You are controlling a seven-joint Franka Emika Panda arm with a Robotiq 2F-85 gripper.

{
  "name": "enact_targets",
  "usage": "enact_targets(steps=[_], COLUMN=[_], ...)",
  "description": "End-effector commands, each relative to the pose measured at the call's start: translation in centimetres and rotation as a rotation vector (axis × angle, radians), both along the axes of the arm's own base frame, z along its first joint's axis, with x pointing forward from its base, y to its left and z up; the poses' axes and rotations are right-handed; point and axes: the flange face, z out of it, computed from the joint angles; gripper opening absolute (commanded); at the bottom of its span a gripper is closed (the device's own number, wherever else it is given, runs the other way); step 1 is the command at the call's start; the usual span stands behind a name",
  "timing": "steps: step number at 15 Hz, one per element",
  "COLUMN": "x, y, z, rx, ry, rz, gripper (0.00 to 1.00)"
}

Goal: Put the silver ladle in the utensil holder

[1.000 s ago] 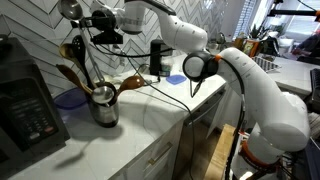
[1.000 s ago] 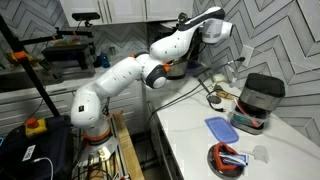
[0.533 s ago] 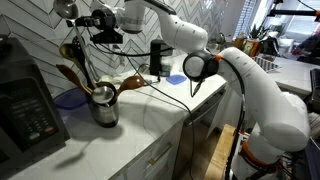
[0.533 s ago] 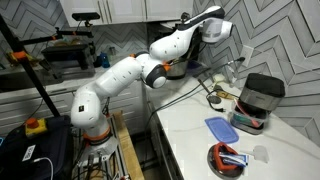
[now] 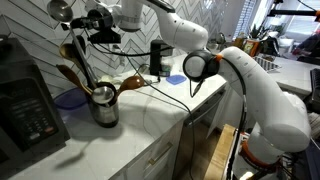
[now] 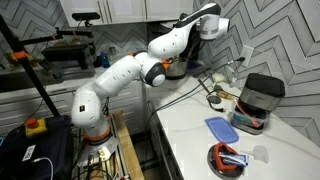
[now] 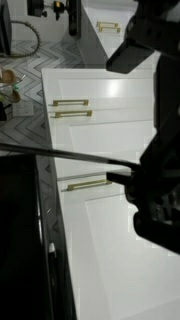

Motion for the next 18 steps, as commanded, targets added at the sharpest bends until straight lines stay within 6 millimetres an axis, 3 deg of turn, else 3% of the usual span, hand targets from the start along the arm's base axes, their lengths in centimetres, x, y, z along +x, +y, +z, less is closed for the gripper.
enact_targets(steps=[1,10,18], x=[-0.3,0.9,1.0], y=[1.0,1.9,3.9], z=[0.1,-1.0,-4.4], rx=[-0.042,-0.225,-0.32], ry=[-0.025,0.013,0.107], rz=[0.0,-0.134,-0.097], gripper=[1.0,1.0,1.0])
